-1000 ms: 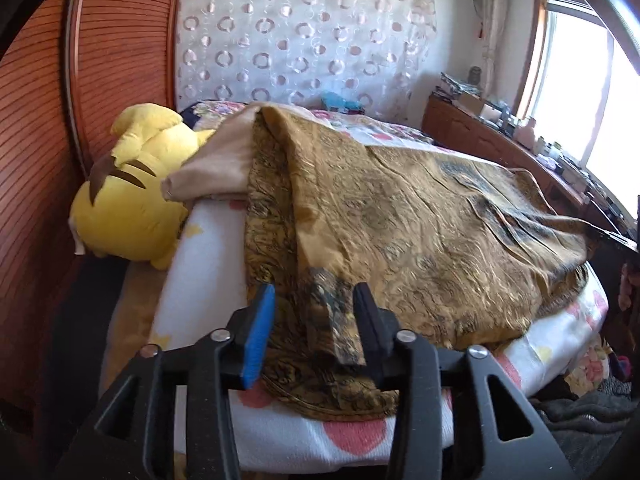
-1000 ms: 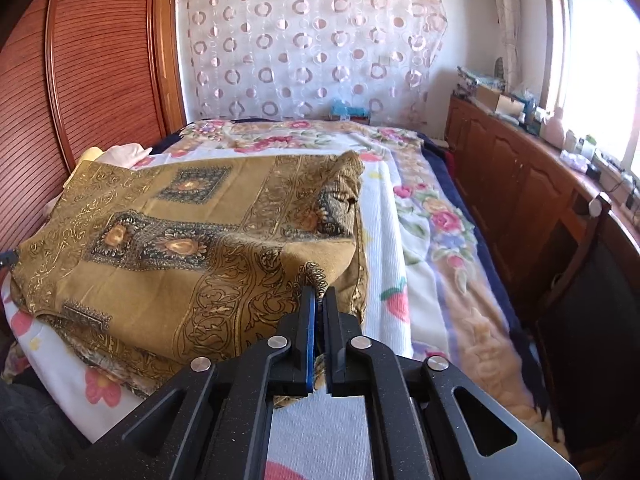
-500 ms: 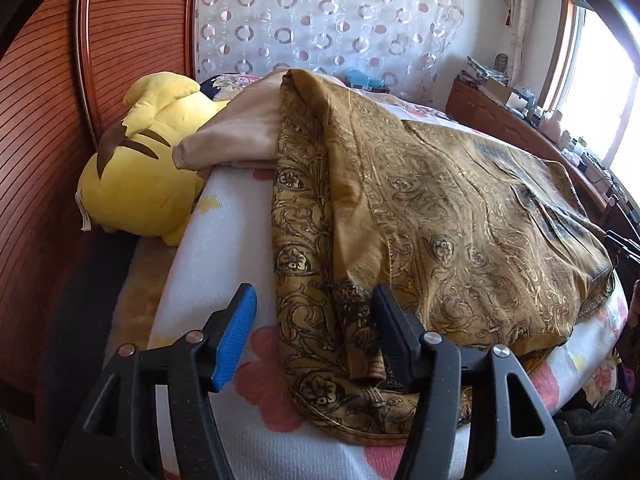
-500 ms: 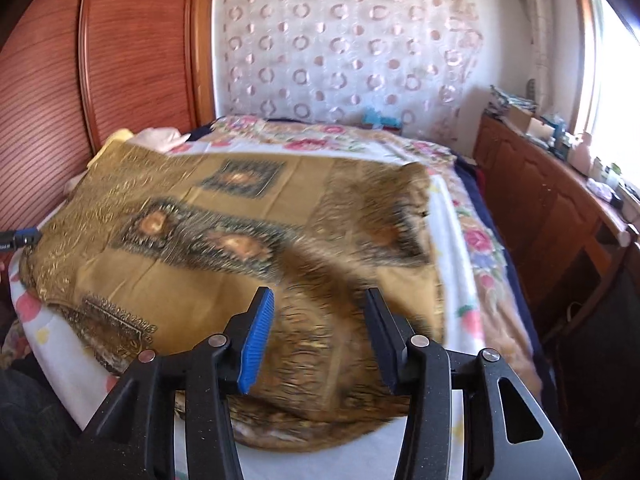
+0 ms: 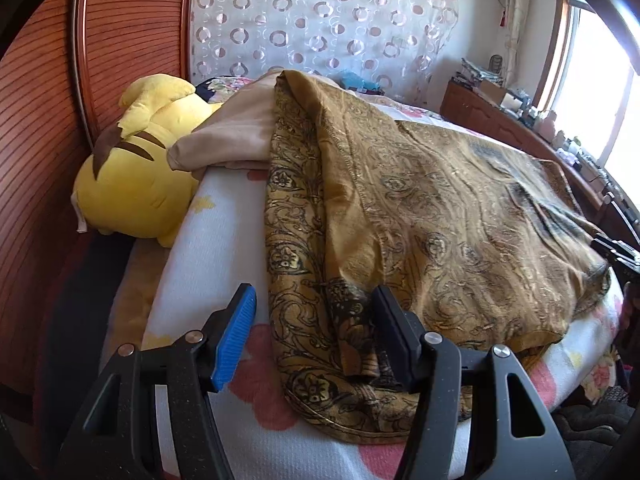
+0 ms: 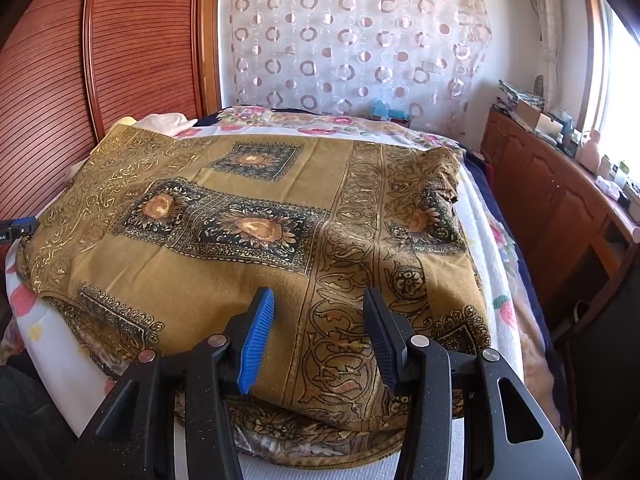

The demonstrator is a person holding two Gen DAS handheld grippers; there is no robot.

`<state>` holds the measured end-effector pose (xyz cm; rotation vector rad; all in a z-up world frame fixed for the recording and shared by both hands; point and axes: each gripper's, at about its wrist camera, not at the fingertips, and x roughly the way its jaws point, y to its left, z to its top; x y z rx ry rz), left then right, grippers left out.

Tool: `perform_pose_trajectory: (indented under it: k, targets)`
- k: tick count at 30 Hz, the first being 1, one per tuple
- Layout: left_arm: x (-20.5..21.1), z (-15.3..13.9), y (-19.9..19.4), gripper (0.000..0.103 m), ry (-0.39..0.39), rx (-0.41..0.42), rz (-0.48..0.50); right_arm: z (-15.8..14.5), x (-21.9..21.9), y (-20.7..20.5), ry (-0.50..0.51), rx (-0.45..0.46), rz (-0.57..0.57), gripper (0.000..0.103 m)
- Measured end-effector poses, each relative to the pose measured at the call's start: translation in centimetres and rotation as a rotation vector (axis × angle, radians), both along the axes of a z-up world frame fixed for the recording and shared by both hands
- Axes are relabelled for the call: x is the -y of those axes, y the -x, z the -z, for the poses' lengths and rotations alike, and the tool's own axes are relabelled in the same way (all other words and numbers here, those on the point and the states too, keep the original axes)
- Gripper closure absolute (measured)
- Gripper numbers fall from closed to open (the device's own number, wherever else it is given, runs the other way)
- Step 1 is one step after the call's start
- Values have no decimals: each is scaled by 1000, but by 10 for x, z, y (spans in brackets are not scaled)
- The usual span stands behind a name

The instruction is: Fold small clothes

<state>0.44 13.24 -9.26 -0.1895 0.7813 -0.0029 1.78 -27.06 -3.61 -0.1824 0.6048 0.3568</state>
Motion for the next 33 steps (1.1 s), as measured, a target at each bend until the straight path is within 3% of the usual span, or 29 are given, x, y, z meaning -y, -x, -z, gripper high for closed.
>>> perform_pose_trajectory:
  k: [4, 10, 14, 18, 19, 21, 24, 26, 33]
  targets:
    - [-1, 0, -1, 44, 21, -2, 5, 1, 2, -2, -10, -26, -6, 55]
    - [3, 1, -1, 65, 28, 1, 34, 2, 2, -11, -29, -71, -9, 55]
    - [6, -1, -4, 66, 44, -19, 74, 2, 1, -13, -47, -87, -12, 55]
    - [12, -2, -6, 66, 12, -33, 89, 2, 1, -15, -63, -97, -11, 55]
    - [14, -3, -6, 68, 8, -33, 93, 2, 0, -14, -65, -97, -10, 55]
    - [16, -3, -6, 89, 18, -30, 112, 2, -1, -13, -67, -95, -8, 55]
    - [26, -8, -5, 95, 0, -8, 143, 2, -1, -12, -69, -91, -5, 55]
    - [30, -17, -4, 95, 28, 22, 155, 3, -3, -12, -68, -94, -8, 55]
    - [67, -70, -17, 95, 62, 165, 252, 3, -4, -13, -70, -102, -9, 55]
